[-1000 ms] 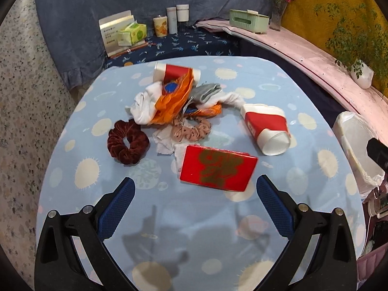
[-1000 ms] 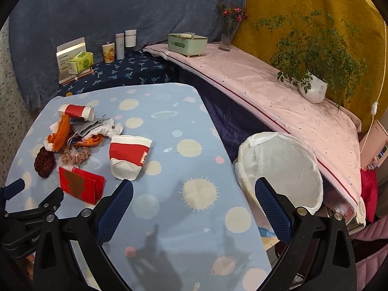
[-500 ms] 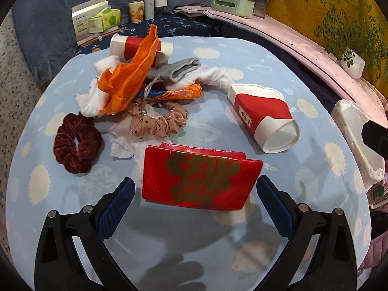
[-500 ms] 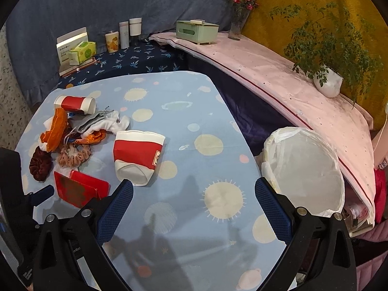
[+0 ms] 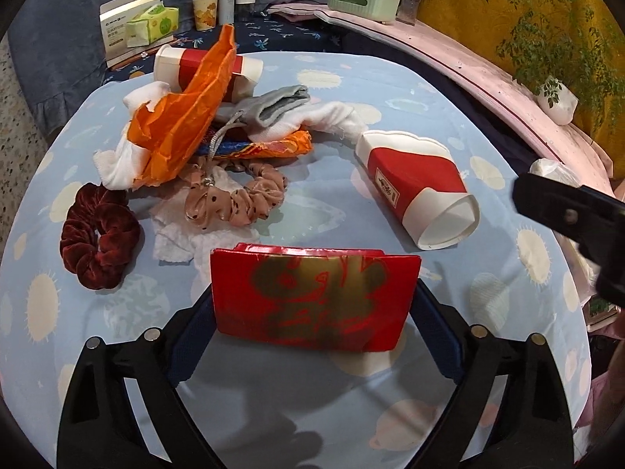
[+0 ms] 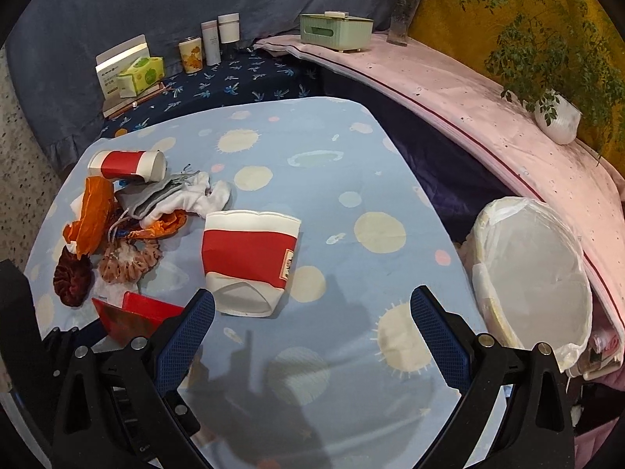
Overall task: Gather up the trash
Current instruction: 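Grasp the red envelope with the left tool while the right tool grasps the red-and-white paper cup, then carry the envelope with the left tool while the right tool carries the cup to the bin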
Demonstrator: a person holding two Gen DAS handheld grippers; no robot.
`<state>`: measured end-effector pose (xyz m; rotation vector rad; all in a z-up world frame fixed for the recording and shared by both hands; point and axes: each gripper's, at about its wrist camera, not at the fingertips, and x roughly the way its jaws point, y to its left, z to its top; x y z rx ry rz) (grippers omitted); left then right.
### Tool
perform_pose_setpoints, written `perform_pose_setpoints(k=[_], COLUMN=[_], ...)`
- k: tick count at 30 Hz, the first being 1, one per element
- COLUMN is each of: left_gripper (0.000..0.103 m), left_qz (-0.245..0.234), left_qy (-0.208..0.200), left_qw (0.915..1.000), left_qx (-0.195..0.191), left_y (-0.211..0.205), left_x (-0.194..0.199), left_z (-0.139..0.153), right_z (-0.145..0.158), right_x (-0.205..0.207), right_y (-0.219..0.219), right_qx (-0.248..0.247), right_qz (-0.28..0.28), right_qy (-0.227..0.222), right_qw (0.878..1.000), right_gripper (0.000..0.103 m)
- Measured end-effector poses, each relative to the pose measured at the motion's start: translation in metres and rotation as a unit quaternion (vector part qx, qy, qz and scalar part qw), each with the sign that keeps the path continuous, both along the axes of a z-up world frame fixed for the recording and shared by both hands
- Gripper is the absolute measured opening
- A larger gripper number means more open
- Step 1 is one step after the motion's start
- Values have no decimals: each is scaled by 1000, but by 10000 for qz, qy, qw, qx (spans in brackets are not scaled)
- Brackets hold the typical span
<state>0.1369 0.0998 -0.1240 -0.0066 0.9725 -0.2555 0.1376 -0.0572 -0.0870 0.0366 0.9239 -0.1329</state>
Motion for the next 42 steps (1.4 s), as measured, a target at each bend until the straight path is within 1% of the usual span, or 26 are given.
perform_pose_setpoints(k=[3, 7, 10, 14, 15, 16, 18, 20, 22, 25, 31, 38, 42], left_gripper=[89, 89, 89, 89, 89, 89, 89, 89, 89, 89, 89, 89, 89], left_qz=[129, 386, 498, 614, 629, 639, 648, 645, 640, 647, 510, 168, -107], left_qy=[10, -53, -83, -33, -29, -26, -41, -36, -40, -73, -267, -576, -739], left_qw=[9999, 9992, 9987, 9979, 9978, 9977, 9975, 9975, 9976, 9976, 9982, 9982, 9972], left_qx=[18, 75, 108, 197, 212, 231, 263, 273, 267, 232, 146, 28, -11], left_y=[6, 19, 27, 34, 35, 35, 36, 36, 36, 35, 19, -23, -56], left_x=[1, 1, 3, 7, 7, 7, 6, 5, 5, 3, -1, -11, -17], left_z=[4, 12, 17, 19, 19, 20, 21, 23, 25, 31, 52, 85, 101], right_z=[-9, -21, -29, -41, -45, -48, -53, -52, -47, -31, 11, 61, 77], right_x=[12, 30, 43, 58, 61, 63, 64, 61, 55, 44, 23, -10, -31], right_y=[8, 17, 24, 35, 37, 39, 38, 37, 35, 30, 5, -43, -73], right_qx=[36, 138, 212, 125, 97, 94, 128, 174, 190, 84, 48, -69, -89], right_qz=[81, 173, 265, 343, 350, 356, 361, 354, 380, 342, 97, -364, -644], right_qy=[107, 280, 398, 553, 596, 652, 740, 697, 619, 412, -33, -527, -709], right_qw=[9999, 9994, 9986, 9978, 9976, 9972, 9965, 9968, 9972, 9985, 9999, 9979, 9954], right_gripper=[96, 92, 92, 91, 88, 81, 71, 70, 70, 70, 70, 70, 70])
